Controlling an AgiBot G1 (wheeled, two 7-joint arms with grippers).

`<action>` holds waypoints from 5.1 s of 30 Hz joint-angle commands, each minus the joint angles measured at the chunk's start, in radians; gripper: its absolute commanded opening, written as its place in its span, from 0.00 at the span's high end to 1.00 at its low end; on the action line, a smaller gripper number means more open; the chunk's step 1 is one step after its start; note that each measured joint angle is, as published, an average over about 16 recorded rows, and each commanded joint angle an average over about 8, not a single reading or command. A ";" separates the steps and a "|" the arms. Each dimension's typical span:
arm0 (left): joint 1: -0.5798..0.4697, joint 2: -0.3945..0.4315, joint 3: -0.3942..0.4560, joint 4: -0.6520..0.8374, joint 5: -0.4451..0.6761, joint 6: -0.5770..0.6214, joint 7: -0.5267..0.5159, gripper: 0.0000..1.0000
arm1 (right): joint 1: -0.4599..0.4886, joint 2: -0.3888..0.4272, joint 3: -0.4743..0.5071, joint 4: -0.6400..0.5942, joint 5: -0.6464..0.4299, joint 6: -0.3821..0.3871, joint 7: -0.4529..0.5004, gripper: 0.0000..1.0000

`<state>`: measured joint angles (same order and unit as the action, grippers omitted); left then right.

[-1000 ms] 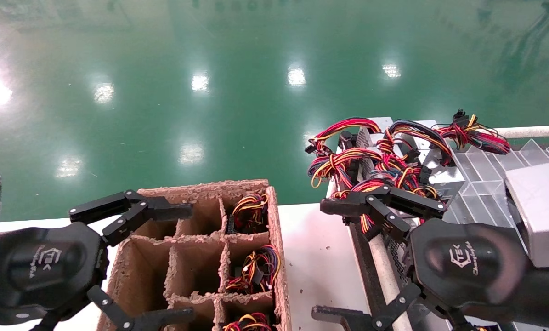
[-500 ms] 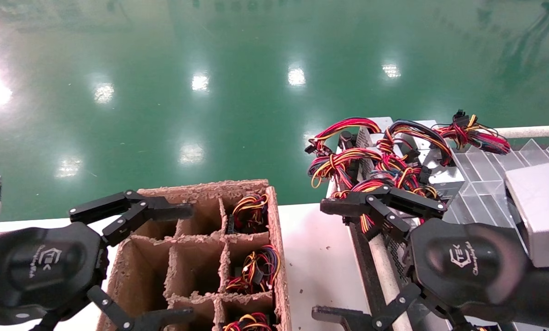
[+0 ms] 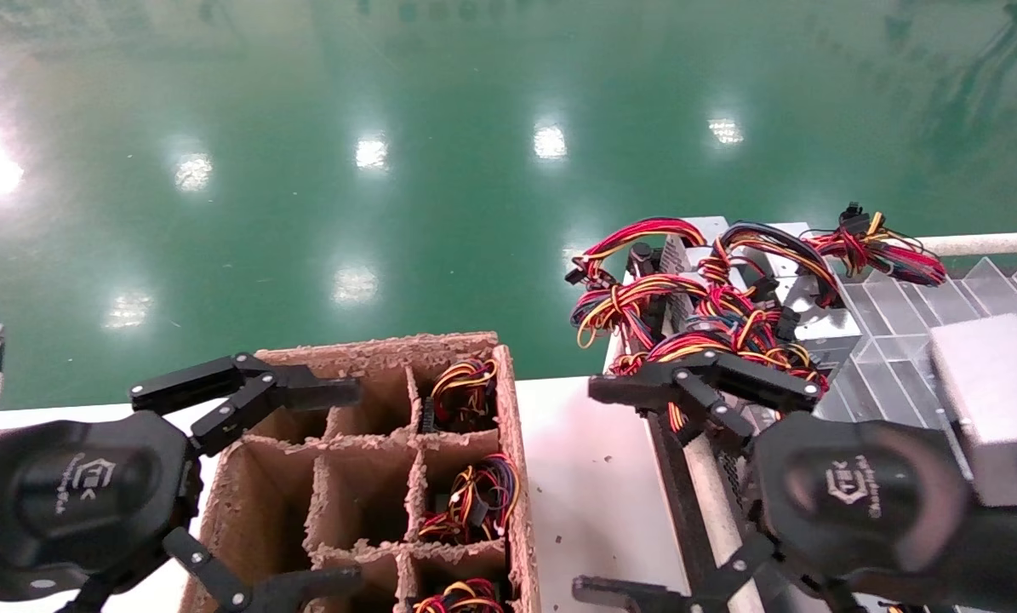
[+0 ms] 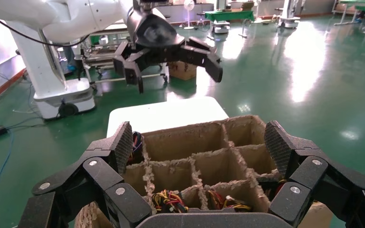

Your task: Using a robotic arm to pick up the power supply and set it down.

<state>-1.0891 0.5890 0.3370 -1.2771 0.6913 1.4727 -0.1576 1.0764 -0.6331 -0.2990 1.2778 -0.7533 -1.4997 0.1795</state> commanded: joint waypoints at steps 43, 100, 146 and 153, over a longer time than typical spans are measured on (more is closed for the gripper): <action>0.000 0.000 0.001 0.000 -0.001 0.000 0.001 1.00 | 0.084 -0.546 -0.285 -0.378 -0.292 0.009 -0.175 0.00; -0.001 -0.001 0.002 0.000 -0.001 -0.001 0.001 1.00 | 0.260 -0.728 -0.796 -0.667 -0.054 0.075 -0.413 1.00; -0.001 -0.001 0.003 0.000 -0.002 -0.001 0.002 1.00 | 0.234 -0.650 -0.845 -0.625 0.304 -0.062 -0.449 1.00; -0.001 -0.001 0.003 0.000 -0.002 -0.001 0.002 1.00 | 0.269 -0.541 -0.838 -0.461 0.299 -0.022 -0.419 1.00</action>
<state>-1.0901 0.5878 0.3404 -1.2768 0.6891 1.4716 -0.1558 1.3409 -1.1674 -1.1326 0.8272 -0.4499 -1.5131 -0.2347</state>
